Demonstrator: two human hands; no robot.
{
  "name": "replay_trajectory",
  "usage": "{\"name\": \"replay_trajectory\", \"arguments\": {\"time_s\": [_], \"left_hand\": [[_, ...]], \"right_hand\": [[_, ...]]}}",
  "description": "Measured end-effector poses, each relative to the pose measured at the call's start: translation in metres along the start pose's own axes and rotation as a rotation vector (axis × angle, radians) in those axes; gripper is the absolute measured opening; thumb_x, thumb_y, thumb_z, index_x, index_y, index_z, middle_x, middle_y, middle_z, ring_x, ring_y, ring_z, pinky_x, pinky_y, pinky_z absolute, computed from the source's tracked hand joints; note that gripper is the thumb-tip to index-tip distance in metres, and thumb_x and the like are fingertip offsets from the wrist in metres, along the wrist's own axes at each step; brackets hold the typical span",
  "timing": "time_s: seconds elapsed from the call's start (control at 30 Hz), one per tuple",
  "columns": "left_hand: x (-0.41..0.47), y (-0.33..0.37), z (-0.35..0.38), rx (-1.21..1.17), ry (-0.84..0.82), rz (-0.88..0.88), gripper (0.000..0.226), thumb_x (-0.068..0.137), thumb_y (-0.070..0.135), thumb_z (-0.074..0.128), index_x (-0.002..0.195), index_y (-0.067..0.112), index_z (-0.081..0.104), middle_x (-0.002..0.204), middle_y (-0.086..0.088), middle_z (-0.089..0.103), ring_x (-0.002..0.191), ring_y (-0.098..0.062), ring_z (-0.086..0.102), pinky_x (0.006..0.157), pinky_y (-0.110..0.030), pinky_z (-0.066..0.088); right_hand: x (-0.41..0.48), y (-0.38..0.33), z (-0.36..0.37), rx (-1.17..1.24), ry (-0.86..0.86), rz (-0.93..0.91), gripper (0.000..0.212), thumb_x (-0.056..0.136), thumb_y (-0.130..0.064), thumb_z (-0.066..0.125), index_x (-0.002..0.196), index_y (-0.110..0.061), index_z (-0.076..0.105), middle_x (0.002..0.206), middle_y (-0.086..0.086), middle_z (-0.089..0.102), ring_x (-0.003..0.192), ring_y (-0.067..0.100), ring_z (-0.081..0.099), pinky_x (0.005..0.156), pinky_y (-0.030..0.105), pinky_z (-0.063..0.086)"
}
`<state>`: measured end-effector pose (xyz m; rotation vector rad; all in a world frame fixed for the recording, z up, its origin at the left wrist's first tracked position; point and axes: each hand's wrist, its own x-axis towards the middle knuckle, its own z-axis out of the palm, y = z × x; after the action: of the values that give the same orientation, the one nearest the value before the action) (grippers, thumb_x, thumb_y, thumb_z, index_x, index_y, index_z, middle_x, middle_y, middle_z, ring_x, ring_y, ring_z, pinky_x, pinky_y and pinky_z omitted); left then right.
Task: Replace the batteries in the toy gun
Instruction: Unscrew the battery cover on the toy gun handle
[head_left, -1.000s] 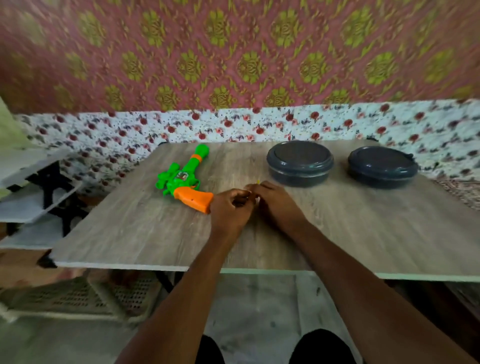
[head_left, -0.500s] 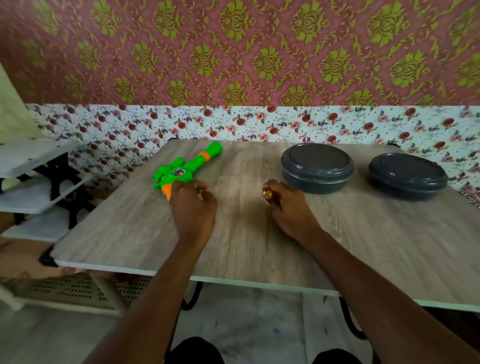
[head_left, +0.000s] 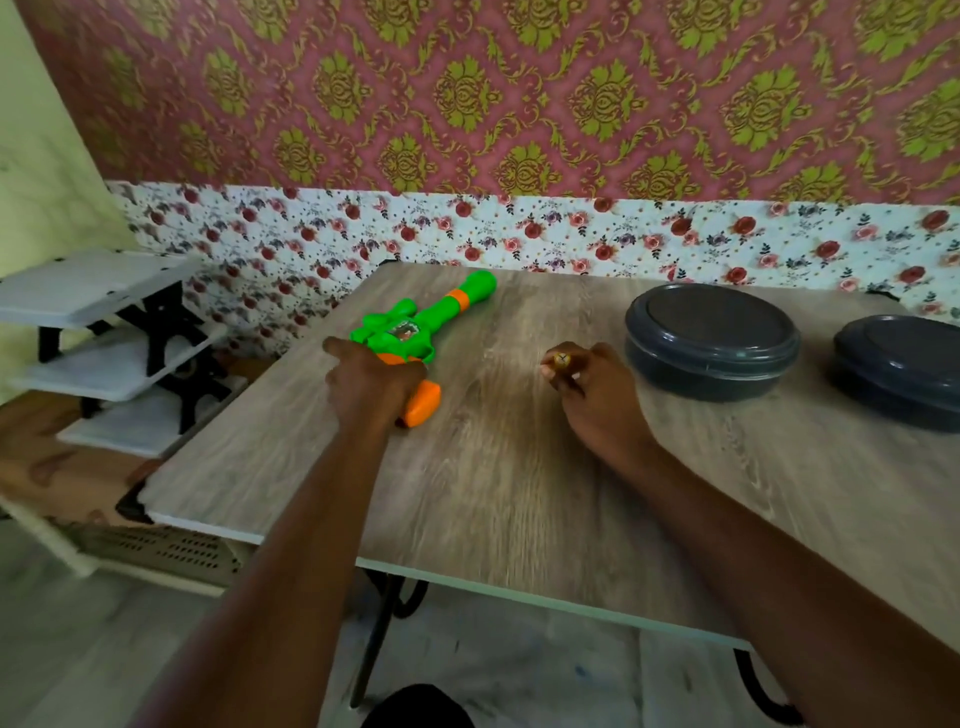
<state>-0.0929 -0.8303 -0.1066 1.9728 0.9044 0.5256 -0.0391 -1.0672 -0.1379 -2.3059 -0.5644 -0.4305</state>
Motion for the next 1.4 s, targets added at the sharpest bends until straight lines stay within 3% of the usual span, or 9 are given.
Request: {"name": "replay_trajectory", "arguments": {"time_s": [0.1, 0.23, 0.37, 0.47, 0.57, 0.7, 0.87, 1.0, 1.4], "left_hand": [[0.006, 0.007, 0.003, 0.008, -0.060, -0.027, 0.111, 0.066, 0.037, 0.092, 0.146, 0.000, 0.024, 0.140, -0.021, 0.055, 0.130, -0.036, 0.054, 0.099, -0.040, 0.048], [0.003, 0.007, 0.009, -0.061, -0.125, -0.005, 0.082, 0.046, 0.048, 0.092, 0.113, 0.008, 0.066, 0.109, -0.012, 0.071, 0.095, -0.028, 0.070, 0.074, -0.037, 0.059], [-0.002, 0.010, 0.015, -0.235, -0.199, -0.060, 0.056, 0.061, 0.033, 0.096, 0.101, 0.013, 0.062, 0.080, -0.005, 0.064, 0.064, -0.018, 0.063, 0.050, -0.028, 0.051], [-0.006, 0.012, 0.019, -0.449, -0.282, -0.154, 0.043, 0.073, 0.027, 0.092, 0.096, 0.006, 0.063, 0.080, -0.008, 0.067, 0.063, -0.016, 0.063, 0.042, -0.024, 0.052], [-0.015, 0.015, 0.026, -0.590, -0.387, -0.163, 0.024, 0.076, 0.012, 0.088, 0.089, 0.006, 0.069, 0.091, -0.015, 0.076, 0.072, -0.018, 0.073, 0.051, -0.027, 0.059], [-0.023, 0.018, 0.038, -0.668, -0.483, -0.193, 0.043, 0.075, 0.001, 0.084, 0.114, -0.005, 0.068, 0.101, -0.019, 0.077, 0.064, -0.015, 0.074, 0.052, -0.032, 0.059], [-0.038, 0.011, 0.042, -0.680, -0.631, -0.170, 0.040, 0.079, -0.004, 0.078, 0.118, -0.001, 0.070, 0.099, -0.016, 0.078, 0.073, -0.019, 0.075, 0.066, -0.044, 0.064], [-0.043, 0.000, 0.035, -0.767, -0.670, -0.127, 0.029, 0.085, -0.009, 0.067, 0.113, -0.005, 0.069, 0.103, -0.022, 0.077, 0.079, -0.024, 0.077, 0.066, -0.045, 0.065], [-0.042, -0.001, 0.033, -0.789, -0.666, -0.106, 0.014, 0.083, -0.008, 0.068, 0.094, 0.000, 0.073, 0.086, -0.012, 0.079, 0.076, -0.020, 0.076, 0.068, -0.042, 0.065]], "right_hand": [[0.003, -0.009, 0.005, 0.090, 0.055, 0.036, 0.021, 0.103, -0.028, 0.059, 0.116, -0.017, 0.073, 0.114, 0.008, 0.055, 0.098, 0.015, 0.056, 0.091, 0.022, 0.039], [-0.003, -0.011, 0.002, 0.169, 0.097, -0.038, 0.017, 0.103, -0.021, 0.060, 0.113, -0.017, 0.072, 0.115, 0.009, 0.059, 0.101, 0.017, 0.060, 0.091, 0.026, 0.045], [-0.008, -0.010, -0.002, 0.355, 0.065, 0.022, 0.011, 0.102, -0.020, 0.061, 0.106, -0.027, 0.068, 0.113, 0.004, 0.068, 0.101, 0.016, 0.069, 0.089, 0.048, 0.059], [-0.010, -0.013, -0.002, 0.431, 0.080, 0.025, 0.009, 0.103, -0.019, 0.060, 0.107, -0.021, 0.068, 0.104, 0.002, 0.072, 0.092, 0.012, 0.072, 0.083, 0.047, 0.061], [-0.015, -0.016, -0.004, 0.498, 0.110, 0.012, 0.014, 0.103, -0.010, 0.058, 0.112, -0.020, 0.063, 0.098, 0.000, 0.072, 0.087, 0.012, 0.073, 0.072, 0.041, 0.063], [-0.019, -0.020, -0.012, 0.623, 0.189, -0.023, 0.025, 0.105, -0.009, 0.055, 0.127, -0.020, 0.048, 0.100, 0.008, 0.073, 0.085, 0.013, 0.074, 0.066, 0.031, 0.061], [-0.024, -0.030, -0.021, 0.787, 0.222, -0.049, 0.050, 0.104, -0.007, 0.056, 0.146, -0.018, 0.031, 0.092, 0.014, 0.074, 0.075, 0.023, 0.073, 0.065, 0.028, 0.058], [-0.026, -0.032, -0.019, 0.888, 0.137, -0.037, 0.059, 0.101, -0.008, 0.058, 0.149, -0.028, 0.029, 0.098, 0.027, 0.069, 0.069, 0.023, 0.074, 0.064, 0.032, 0.058], [-0.030, -0.043, -0.018, 0.854, 0.027, -0.066, 0.056, 0.103, -0.002, 0.055, 0.148, -0.022, 0.029, 0.085, 0.012, 0.076, 0.075, 0.030, 0.076, 0.070, 0.050, 0.063]]}}
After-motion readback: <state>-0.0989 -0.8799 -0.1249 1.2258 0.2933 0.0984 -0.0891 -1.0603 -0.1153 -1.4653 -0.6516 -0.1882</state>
